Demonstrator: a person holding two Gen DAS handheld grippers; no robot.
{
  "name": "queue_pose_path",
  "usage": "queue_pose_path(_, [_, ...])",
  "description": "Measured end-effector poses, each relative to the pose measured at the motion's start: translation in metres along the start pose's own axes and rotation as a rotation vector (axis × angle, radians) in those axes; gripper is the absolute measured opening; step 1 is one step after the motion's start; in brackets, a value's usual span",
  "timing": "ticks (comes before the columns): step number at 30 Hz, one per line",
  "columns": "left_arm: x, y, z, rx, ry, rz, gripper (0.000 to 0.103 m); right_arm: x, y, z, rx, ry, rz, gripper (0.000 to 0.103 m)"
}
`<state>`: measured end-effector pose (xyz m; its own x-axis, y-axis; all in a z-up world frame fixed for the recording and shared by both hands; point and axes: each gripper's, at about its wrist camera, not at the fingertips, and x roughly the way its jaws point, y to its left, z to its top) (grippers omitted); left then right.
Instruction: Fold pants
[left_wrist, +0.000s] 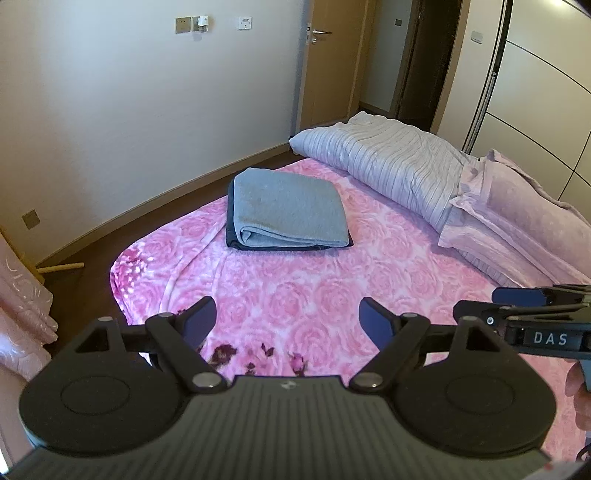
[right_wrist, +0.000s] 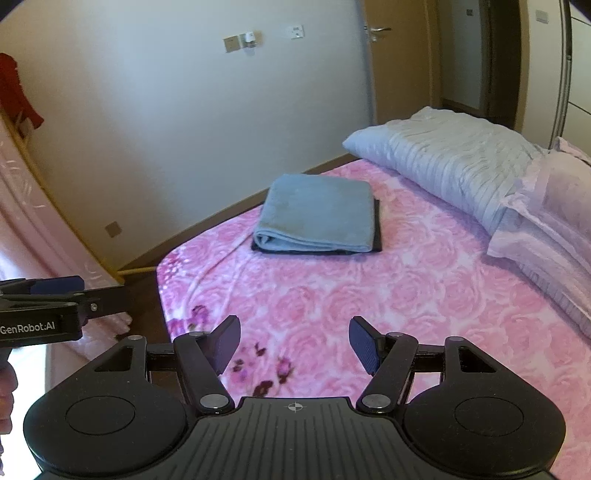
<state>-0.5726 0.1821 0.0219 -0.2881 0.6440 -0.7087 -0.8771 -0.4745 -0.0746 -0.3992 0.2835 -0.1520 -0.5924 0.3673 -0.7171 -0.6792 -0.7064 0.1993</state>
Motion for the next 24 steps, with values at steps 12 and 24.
queue_pose_path(12, [-0.011,-0.006,-0.024,-0.030,0.015,0.030,0.082,-0.014,0.006,-0.008,-0.040,-0.003,0.046,0.062])
queue_pose_path(24, [-0.006,-0.009,-0.022,-0.035,0.020,0.044,0.082,-0.008,0.002,-0.008,-0.066,0.012,0.071,0.062])
